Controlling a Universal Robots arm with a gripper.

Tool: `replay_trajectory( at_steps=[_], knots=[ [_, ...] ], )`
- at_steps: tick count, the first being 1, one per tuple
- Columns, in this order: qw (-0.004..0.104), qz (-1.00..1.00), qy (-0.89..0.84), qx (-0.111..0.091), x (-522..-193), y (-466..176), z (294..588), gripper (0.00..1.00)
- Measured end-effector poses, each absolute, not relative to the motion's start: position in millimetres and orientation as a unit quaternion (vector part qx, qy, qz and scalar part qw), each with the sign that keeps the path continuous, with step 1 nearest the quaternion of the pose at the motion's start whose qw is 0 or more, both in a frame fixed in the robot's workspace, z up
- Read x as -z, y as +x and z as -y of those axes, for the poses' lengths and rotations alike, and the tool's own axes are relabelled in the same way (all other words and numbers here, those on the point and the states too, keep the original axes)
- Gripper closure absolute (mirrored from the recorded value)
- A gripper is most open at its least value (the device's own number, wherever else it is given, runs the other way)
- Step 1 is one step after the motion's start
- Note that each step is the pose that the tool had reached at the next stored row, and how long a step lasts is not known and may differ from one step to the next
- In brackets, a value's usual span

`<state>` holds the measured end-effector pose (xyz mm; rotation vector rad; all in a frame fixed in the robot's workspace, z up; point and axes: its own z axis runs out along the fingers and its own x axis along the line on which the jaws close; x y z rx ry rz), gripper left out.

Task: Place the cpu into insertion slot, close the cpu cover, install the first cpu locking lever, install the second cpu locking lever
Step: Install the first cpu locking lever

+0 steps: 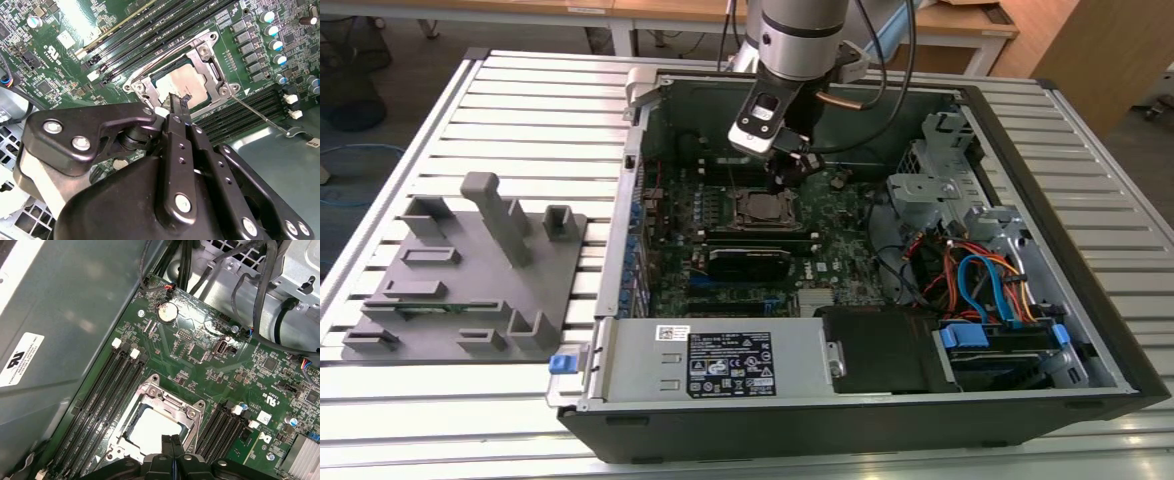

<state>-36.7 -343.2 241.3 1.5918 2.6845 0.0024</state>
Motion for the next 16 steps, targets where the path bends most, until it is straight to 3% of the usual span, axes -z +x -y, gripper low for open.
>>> replay_trajectory(
  at_steps=[16],
  knots=[
    [0.01, -0.873, 0.487, -0.001, -248.1, -37.0, 343.2, 0.9]
  ],
)
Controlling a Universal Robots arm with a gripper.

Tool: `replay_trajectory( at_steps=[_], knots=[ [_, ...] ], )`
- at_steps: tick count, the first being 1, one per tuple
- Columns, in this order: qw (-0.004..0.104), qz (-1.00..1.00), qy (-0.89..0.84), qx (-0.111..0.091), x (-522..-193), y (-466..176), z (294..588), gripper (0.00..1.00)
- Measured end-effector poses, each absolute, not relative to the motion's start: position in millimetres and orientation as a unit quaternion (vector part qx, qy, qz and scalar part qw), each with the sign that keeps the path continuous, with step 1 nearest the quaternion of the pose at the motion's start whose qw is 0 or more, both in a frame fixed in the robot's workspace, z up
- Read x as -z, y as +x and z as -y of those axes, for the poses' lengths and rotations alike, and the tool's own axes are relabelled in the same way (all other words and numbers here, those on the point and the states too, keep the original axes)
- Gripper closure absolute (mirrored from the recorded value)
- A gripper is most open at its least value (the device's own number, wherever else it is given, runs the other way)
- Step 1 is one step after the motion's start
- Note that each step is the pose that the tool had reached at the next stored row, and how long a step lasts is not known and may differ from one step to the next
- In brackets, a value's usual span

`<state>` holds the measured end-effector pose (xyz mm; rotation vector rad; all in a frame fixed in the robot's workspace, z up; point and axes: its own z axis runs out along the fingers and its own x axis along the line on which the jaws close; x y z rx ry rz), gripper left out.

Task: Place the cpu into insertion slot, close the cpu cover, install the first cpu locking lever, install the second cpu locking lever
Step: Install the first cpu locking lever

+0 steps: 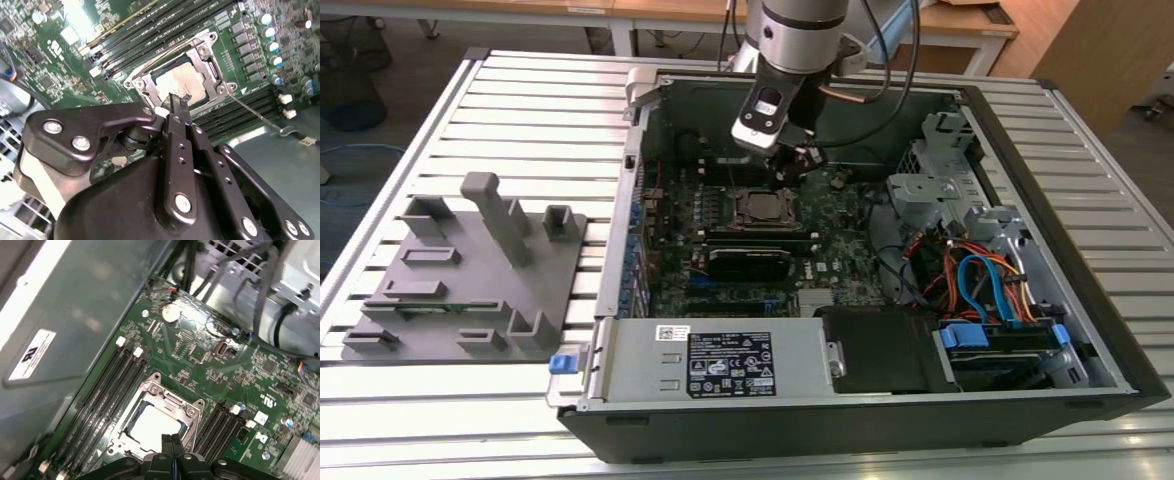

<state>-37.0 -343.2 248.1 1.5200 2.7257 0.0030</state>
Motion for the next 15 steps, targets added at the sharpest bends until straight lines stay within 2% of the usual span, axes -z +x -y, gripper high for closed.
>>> replay_trajectory(
  at_steps=[15],
  knots=[
    [0.01, -0.929, 0.369, -0.002, -247.3, -37.0, 343.2, 0.9]
  ],
)
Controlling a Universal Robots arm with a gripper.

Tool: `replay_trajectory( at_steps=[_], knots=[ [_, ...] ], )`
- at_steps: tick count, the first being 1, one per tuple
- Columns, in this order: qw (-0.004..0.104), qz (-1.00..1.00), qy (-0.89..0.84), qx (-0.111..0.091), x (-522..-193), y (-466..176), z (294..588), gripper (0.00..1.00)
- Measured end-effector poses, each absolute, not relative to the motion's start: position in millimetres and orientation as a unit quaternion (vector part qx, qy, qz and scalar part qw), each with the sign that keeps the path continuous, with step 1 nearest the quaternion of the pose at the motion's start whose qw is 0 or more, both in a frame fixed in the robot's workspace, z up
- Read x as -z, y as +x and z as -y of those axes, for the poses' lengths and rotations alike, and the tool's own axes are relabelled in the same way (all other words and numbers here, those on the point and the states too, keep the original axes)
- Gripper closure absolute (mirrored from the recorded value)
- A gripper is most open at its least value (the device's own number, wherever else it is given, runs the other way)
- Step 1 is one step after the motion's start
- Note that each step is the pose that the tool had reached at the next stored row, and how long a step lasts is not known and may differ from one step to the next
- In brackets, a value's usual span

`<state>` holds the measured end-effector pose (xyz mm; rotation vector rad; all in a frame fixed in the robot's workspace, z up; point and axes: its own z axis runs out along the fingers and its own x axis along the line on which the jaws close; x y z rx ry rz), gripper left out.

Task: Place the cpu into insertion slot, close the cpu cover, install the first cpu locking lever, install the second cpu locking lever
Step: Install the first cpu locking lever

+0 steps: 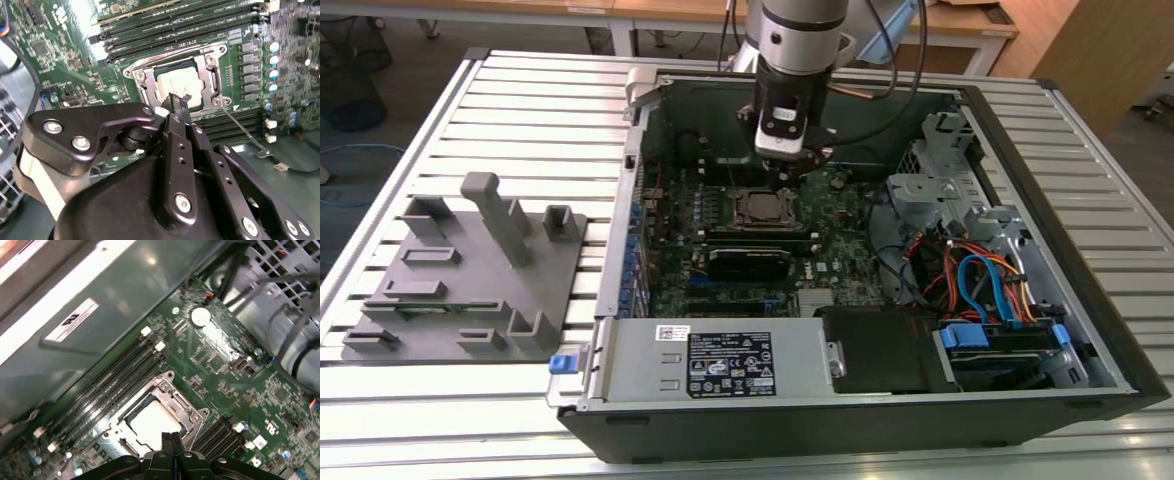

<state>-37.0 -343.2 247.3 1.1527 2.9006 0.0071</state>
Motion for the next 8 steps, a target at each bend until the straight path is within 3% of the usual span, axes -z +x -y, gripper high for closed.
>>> replay_trajectory(
  at_steps=[8],
  knots=[
    [0.01, -0.943, 0.334, -0.003, -247.2, -37.0, 343.2, 0.9]
  ],
)
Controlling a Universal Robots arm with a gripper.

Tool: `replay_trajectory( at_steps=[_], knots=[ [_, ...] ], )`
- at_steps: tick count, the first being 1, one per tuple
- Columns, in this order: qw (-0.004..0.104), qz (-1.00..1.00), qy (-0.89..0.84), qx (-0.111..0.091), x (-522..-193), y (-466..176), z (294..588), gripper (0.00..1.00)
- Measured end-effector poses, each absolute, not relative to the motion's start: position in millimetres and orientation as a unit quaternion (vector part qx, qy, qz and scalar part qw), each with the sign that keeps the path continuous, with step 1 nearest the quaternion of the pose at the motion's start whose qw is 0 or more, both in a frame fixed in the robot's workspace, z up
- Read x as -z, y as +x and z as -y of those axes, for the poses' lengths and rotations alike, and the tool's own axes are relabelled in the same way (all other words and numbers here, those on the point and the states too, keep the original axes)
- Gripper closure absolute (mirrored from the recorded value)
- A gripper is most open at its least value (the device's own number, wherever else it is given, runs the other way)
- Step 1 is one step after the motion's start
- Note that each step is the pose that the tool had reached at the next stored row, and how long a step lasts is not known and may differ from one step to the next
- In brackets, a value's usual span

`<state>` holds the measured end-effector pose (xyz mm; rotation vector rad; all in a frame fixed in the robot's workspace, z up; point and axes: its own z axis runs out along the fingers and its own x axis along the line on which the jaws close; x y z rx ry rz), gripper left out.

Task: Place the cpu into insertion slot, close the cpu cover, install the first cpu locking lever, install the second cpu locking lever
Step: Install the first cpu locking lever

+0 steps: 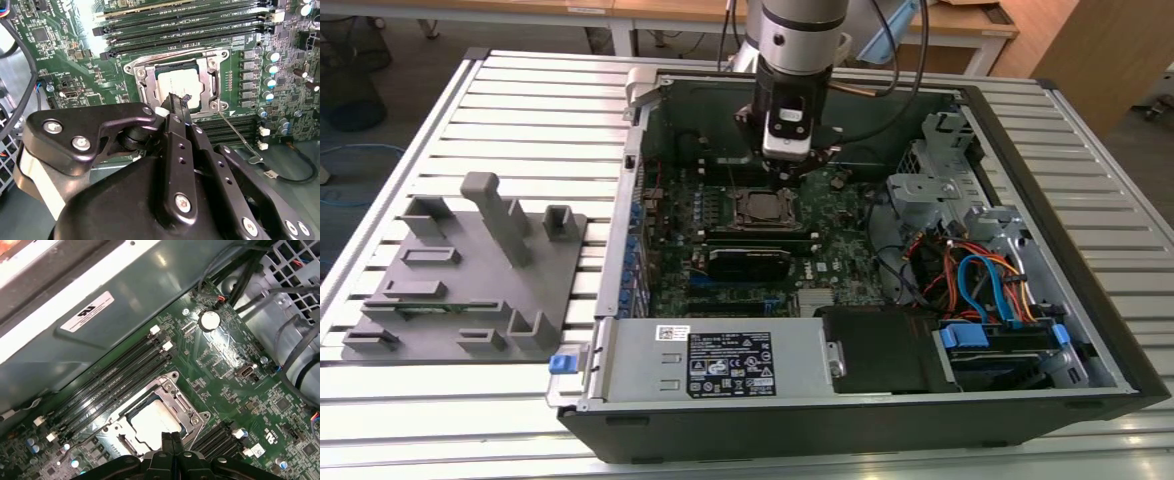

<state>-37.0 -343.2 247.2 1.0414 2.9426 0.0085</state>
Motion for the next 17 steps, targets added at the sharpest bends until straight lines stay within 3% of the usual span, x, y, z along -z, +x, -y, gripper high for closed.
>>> replay_trajectory(
  at_steps=[17],
  knots=[
    [0.01, -0.944, 0.331, -0.003, -247.2, -37.0, 343.2, 0.9]
  ],
)
